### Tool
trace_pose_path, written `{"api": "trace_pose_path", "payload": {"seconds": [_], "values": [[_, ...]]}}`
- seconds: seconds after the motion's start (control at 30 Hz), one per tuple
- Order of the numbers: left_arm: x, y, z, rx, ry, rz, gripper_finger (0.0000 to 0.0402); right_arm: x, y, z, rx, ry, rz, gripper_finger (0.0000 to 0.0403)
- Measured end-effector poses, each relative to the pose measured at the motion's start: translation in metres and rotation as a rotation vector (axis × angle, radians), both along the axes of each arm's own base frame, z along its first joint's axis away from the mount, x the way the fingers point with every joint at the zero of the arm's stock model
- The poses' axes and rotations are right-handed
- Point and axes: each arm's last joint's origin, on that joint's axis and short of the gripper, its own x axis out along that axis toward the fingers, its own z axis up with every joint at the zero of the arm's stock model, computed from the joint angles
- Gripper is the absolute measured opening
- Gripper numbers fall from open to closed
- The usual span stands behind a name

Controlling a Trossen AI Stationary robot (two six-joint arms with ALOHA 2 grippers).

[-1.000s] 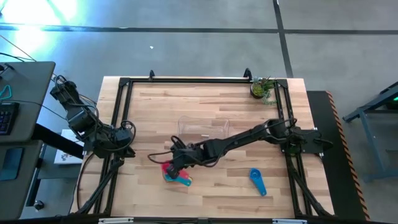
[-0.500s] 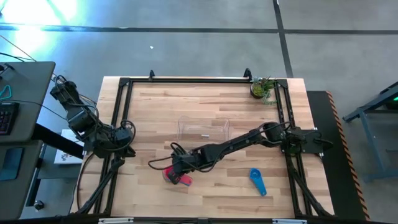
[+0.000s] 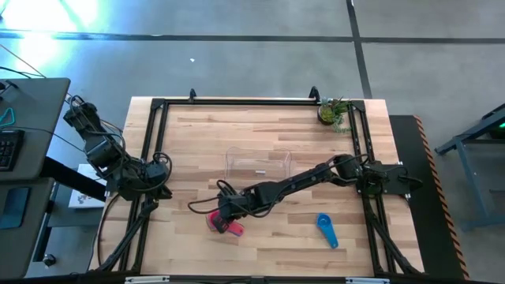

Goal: Nest measuring cups in basket
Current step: Stack the red measuring cup on top of the light blue measuring cup

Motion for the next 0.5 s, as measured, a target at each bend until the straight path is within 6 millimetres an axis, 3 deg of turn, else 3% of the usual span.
{"api": "trace_pose_path", "payload": {"seconds": [0.5], "values": [[0.0000, 0.0001, 0.0000, 0.001, 0.000, 0.000, 0.0051, 0.0015, -0.0050, 0.0002, -0.004, -0.005, -0.041, 0.0057]]}}
